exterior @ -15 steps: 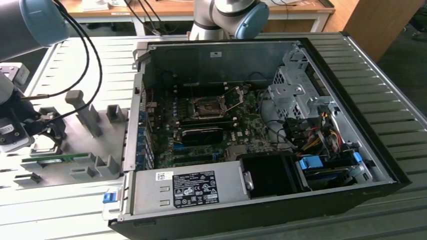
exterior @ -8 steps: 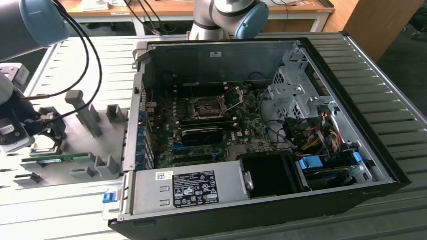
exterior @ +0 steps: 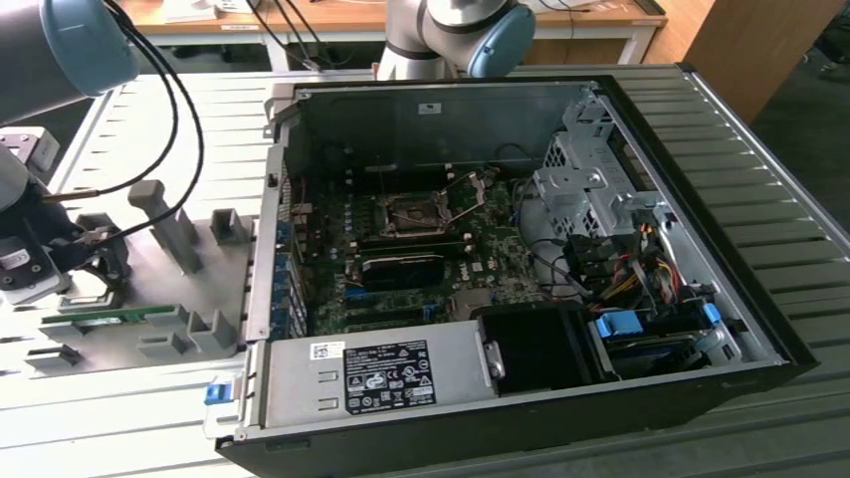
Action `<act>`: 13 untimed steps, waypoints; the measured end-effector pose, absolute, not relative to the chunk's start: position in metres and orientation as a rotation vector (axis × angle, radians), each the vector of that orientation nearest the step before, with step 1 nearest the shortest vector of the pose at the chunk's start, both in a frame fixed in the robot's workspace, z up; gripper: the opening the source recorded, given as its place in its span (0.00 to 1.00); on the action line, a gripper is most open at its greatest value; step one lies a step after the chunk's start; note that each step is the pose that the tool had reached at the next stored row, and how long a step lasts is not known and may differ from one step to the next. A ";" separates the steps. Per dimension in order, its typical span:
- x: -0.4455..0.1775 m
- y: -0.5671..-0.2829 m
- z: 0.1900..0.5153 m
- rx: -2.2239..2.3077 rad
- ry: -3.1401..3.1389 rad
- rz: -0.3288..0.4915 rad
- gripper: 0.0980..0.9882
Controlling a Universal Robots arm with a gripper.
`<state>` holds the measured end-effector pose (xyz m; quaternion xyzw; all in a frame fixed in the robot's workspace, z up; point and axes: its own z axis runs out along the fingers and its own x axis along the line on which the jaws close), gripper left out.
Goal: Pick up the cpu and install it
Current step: 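Pick up the cpu and move it towards the insertion slot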
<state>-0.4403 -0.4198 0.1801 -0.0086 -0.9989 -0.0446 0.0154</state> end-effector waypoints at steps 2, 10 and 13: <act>-0.440 -0.420 0.180 -0.026 -3.108 -0.139 0.59; -0.440 -0.419 0.182 -0.023 -3.107 -0.146 0.59; -0.440 -0.419 0.183 -0.020 -3.107 -0.146 0.59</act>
